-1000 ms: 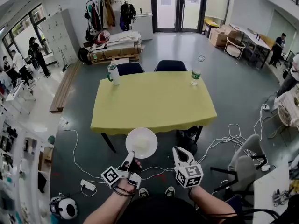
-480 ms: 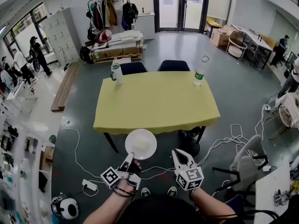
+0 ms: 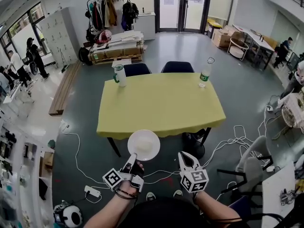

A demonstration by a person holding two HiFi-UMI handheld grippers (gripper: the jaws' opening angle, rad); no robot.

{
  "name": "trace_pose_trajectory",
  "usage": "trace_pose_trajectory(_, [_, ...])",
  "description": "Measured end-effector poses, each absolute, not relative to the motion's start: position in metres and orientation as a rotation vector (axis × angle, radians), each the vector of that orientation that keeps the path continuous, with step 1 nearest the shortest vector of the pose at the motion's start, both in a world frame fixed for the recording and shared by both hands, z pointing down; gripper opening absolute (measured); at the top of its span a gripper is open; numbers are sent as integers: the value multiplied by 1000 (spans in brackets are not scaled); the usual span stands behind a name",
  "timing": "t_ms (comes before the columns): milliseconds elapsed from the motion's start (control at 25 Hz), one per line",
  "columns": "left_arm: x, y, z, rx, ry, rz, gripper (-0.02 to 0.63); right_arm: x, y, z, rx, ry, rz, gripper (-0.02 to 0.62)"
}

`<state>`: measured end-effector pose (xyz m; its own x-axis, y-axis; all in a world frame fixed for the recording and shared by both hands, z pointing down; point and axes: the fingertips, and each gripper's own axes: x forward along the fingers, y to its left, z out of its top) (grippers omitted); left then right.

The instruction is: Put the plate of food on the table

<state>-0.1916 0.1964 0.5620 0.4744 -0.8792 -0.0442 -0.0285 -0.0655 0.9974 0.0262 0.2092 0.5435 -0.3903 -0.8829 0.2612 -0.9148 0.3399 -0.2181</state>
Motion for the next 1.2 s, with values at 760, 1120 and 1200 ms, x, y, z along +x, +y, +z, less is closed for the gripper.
trace_pose_trajectory(760, [-208,58,581,1468,-820,-878,25,15,85,549,1709,-2504,469,14])
trace_pose_trajectory(1120, [-178,-94,570,1448,-868,-926,25,47,-90,524,1625,-2555,400,14])
trace_pose_trajectory(1200, [-169,-130,567,1440,-877,-943,25,59,-131,523,1609,-2559,415,14])
